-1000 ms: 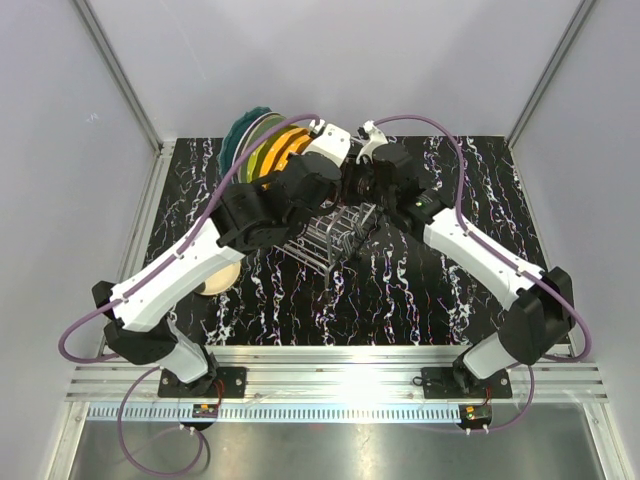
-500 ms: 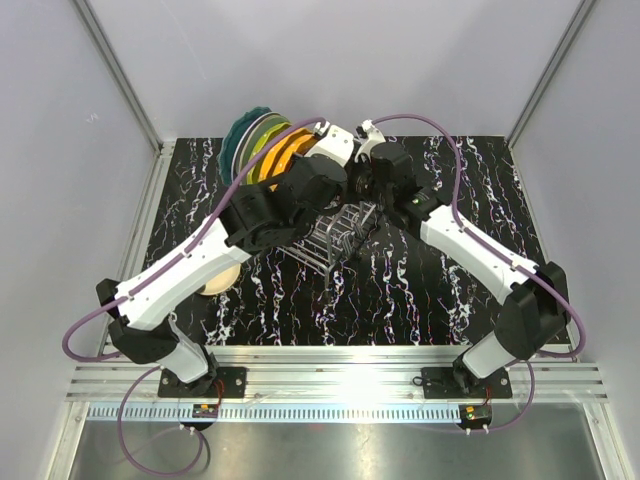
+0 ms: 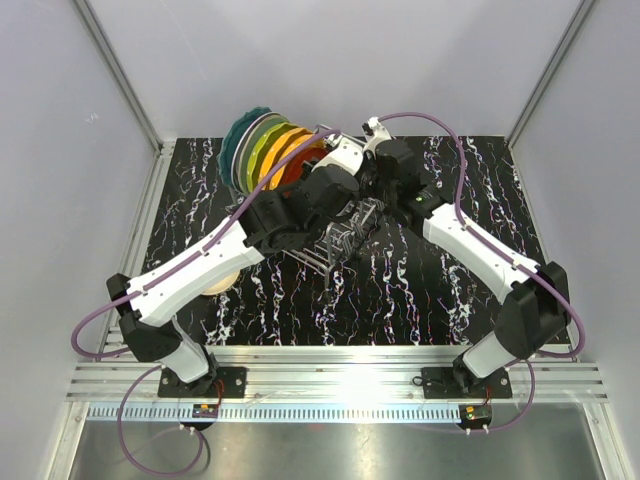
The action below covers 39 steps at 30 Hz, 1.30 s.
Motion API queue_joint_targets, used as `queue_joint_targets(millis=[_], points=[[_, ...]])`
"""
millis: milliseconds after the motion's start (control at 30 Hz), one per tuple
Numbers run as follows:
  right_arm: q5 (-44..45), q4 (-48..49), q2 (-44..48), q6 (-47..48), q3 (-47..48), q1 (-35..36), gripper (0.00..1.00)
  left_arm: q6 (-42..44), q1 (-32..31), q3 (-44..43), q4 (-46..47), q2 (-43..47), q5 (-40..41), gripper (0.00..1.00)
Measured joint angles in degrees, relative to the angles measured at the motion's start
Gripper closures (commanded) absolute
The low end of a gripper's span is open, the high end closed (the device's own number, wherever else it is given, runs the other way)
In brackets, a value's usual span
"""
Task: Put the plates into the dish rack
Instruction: Insert the plate into the dish rack, then grab a plate with the left arm
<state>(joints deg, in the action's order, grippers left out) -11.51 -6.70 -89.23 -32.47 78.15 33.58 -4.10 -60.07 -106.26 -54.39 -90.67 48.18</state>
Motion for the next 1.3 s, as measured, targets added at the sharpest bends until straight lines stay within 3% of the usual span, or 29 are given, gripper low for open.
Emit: queue_joint_targets(millis=[200, 567, 733, 900, 1033, 1200, 1300], points=[[0.0, 0.0, 0.09, -0.15, -0.2, 0.0, 0.63, -0.26, 0.0, 0.02, 0.11, -0.11, 0.63, 0.52], [0.42, -0.39, 3.58, 0.42, -1.9, 0.0, 0.62, -0.59, 0.0, 2.34, 1.84, 2.64, -0.07, 0.4], [0.83, -0.94, 7.56, 1.22, -4.37, -0.02, 0.62, -1.79, -0.04, 8.11, 6.56, 11.23, -3.61, 0.39], [1.88, -3.32, 11.21, 2.23, -6.34, -0.07, 0.61, -5.4, 0.59, 19.58, 13.6, 26.49, -6.4, 0.36], [3.41, -4.85, 14.6, 3.23, -8.04, -0.11, 0.6, -11.56, 5.9, 27.12, 14.43, 36.11, -7.08, 0.36], [5.05, -6.16, 18.64, 3.91, -10.45, -0.2, 0.59, -20.5, 15.69, 35.56, 11.76, 41.99, -7.65, 0.36], [5.68, -6.45, 19.74, 3.98, -11.41, -0.22, 0.59, -25.24, 24.59, 42.64, 10.21, 44.35, -11.91, 0.36]])
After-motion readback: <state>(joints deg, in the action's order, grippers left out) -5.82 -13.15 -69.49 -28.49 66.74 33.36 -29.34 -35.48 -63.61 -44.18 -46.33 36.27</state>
